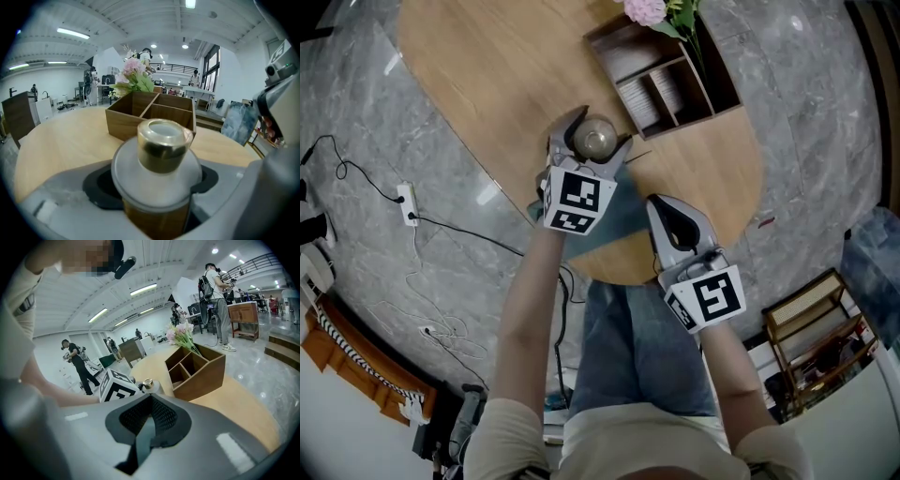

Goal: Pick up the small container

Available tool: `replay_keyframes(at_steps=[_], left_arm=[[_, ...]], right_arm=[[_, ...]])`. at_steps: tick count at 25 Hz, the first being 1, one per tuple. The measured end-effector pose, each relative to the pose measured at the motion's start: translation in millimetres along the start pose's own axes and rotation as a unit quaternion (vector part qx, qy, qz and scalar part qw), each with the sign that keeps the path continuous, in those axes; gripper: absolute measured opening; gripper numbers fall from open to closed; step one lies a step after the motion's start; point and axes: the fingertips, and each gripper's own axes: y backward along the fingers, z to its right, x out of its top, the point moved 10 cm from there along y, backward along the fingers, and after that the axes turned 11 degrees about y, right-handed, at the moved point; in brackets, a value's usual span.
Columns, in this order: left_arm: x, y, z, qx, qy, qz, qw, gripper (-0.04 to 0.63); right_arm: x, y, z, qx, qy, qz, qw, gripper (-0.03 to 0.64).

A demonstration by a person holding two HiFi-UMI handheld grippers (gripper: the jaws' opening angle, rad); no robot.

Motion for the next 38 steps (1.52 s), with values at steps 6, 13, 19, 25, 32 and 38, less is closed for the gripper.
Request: replay_keyframes(at_steps=[6,13,19,25,32,38], left_arm=[[4.7,3.8,-1.2,0.011,-0.002,0.008,0.9999,0.367],[0.1,28.8,15.9,0.017,0.003,0.011,0.9998,0.367],[-3.9,64.3,39.4,0.021,0.023,0.014,0.9994,0.367],[-1.3,108.2,61.6,0.029,0.044,0.026,0.9983,0.367],[5.3,157.9,88.8,0.034,0.067,0.043,0.9962,0.366],[14.1,208.8,113.3,0.038,0.074,0.047,0.9954,0.365]], right_arm=[[2.6,7.1,-1.2,-0.003,0.001,0.008,1.000,-0.002],[2.4,22.1,-8.7,-0.008,0.005,0.020,1.000,-0.002],[12.1,44.0,-23.2,-0.020,0.015,0.033,0.999,-0.002],[25.1,77.1,-40.4,-0.035,0.025,0.042,0.998,-0.002],[38.9,120.8,-66.2,-0.052,0.043,0.055,0.996,-0.002],[54.2,157.9,-90.5,-0.063,0.052,0.064,0.995,-0.002]])
